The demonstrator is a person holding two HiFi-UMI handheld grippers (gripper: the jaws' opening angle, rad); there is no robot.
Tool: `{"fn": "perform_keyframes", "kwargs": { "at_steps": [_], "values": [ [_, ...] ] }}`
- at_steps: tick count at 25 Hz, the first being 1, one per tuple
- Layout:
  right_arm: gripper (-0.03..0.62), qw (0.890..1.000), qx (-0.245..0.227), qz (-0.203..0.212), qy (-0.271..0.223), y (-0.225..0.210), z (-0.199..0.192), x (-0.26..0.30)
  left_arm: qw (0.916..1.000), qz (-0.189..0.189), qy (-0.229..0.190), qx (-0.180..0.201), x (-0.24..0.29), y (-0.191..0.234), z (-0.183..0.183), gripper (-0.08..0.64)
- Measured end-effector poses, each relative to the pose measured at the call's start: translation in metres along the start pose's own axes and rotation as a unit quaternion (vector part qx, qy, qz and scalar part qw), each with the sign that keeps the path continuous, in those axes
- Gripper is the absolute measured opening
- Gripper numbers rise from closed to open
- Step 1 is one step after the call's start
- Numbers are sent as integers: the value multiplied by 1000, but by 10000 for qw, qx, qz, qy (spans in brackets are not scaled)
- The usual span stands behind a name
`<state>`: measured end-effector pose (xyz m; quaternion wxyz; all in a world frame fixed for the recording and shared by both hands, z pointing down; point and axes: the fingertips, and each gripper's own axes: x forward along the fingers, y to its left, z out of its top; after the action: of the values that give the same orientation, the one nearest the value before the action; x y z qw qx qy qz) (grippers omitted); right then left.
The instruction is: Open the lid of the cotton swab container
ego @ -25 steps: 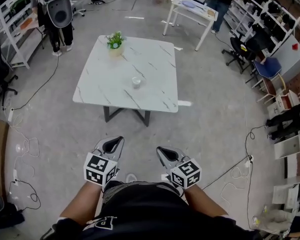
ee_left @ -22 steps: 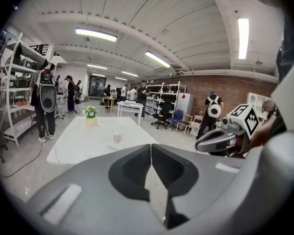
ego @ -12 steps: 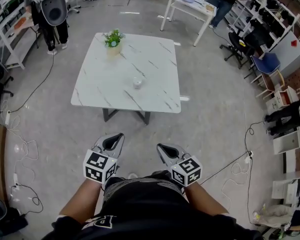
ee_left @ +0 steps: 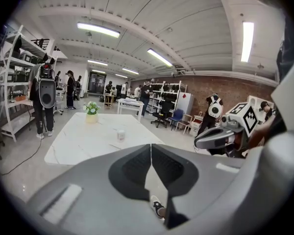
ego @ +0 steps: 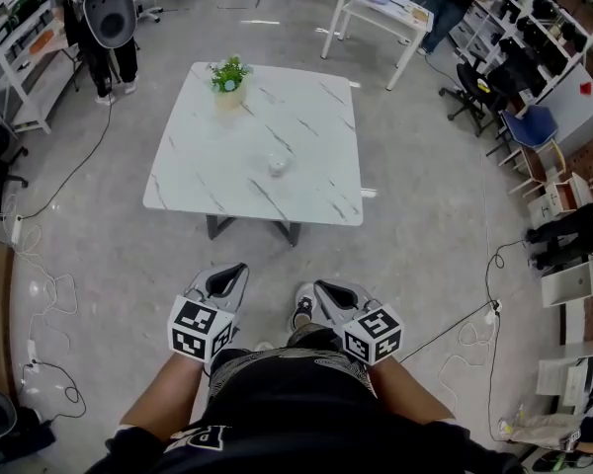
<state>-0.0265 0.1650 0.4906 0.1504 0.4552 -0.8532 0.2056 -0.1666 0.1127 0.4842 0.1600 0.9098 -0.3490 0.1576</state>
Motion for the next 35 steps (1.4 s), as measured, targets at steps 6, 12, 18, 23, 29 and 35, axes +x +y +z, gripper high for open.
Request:
{"fn": "perform_keyframes", "kwargs": {
  "at_steps": [6,12,18,23,29,35],
  "values": [
    [0,9999,-23,121,-53,-11,12,15,9999,105,85,-9,10,10,-1,60],
    [0,9996,-17,271,-67,-31,23,35,9997,207,130,5,29,20,6,60],
    [0,9990,-82,429,-43,-63,45,60,9993,345,149,-30,62,41,28,60],
    [0,9985,-96,542,-43,-97,69,81,9989,457,140,-15,95,57,50,60],
    [0,9967,-191,794,-32,-134,99,110,9979,613,213,54,138,78,74,60],
    [0,9942,-203,1057,13,-170,117,140,9964,782,321,98,170,95,92,61]
  ]
}}
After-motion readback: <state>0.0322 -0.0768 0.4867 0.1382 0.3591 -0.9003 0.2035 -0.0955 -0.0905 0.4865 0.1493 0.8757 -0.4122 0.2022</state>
